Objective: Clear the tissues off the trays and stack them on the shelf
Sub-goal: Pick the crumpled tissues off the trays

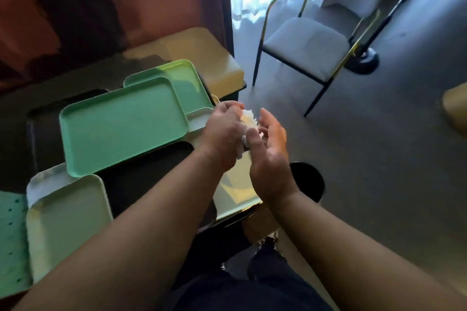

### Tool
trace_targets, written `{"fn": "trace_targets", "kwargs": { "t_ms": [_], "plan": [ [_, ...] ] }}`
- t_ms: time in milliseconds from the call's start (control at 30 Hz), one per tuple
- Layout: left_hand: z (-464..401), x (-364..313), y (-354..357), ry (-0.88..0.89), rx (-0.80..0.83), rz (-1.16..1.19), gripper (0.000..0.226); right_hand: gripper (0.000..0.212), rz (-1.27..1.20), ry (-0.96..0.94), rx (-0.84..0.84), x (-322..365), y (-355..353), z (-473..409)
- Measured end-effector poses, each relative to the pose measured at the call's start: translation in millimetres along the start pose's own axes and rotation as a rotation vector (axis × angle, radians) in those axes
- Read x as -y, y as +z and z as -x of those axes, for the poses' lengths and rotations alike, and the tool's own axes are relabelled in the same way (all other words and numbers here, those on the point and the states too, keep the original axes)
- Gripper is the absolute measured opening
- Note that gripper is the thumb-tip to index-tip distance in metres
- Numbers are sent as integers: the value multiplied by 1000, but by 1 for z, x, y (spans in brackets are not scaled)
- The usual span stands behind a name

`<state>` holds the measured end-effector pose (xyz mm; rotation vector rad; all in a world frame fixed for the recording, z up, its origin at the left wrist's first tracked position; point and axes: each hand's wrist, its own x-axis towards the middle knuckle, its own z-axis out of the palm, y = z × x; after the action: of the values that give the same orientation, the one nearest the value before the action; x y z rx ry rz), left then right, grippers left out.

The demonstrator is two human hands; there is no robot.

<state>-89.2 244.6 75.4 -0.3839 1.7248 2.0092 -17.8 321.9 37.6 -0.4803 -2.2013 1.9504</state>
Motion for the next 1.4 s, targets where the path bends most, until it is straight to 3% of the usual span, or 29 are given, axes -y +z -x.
{"fn": "trace_targets", "kwargs": {
  "t_ms": [100, 200, 333, 433, 500, 567, 733, 967, 1067, 1167, 1233, 1300, 1400],
  "plan": [
    [7, 22, 61, -195, 240, 88, 24, 45, 292, -227, -114, -22, -53, -9],
    [1, 49, 105, -332, 345, 108, 38, 47, 445, -255, -162, -45, -101, -16],
    [-19, 82, 146, -507, 353, 189, 60, 25, 422, -69, -114, -74, -149, -36],
    [-33, 113, 170, -624, 439, -193, 62, 23, 430, 234, -147, -109, -185, -59],
    [-44, 130, 180, -610, 375, -445, 46, 28, 427, 406, -244, -139, -208, -68],
    [-59, 142, 188, -578, 282, -484, 27, 29, 426, 547, -285, -165, -228, -73],
    [-82, 159, 203, -586, 300, -523, 26, 31, 377, 710, -301, -202, -252, -87],
    [-103, 177, 220, -600, 353, -606, 46, 25, 206, 779, -309, -221, -262, -116],
    [-112, 174, 226, -580, 309, -574, 48, 42, 195, 806, -272, -223, -270, -128],
    [-116, 165, 230, -548, 244, -534, 22, 69, 222, 873, -228, -223, -280, -134],
    [-119, 160, 230, -535, 215, -520, 9, 58, 285, 881, -202, -222, -285, -137],
    [-121, 159, 228, -535, 204, -505, 18, 48, 327, 869, -208, -215, -288, -139],
    [-121, 155, 225, -539, 208, -496, 27, 55, 280, 827, -228, -207, -284, -144]
  ]
}}
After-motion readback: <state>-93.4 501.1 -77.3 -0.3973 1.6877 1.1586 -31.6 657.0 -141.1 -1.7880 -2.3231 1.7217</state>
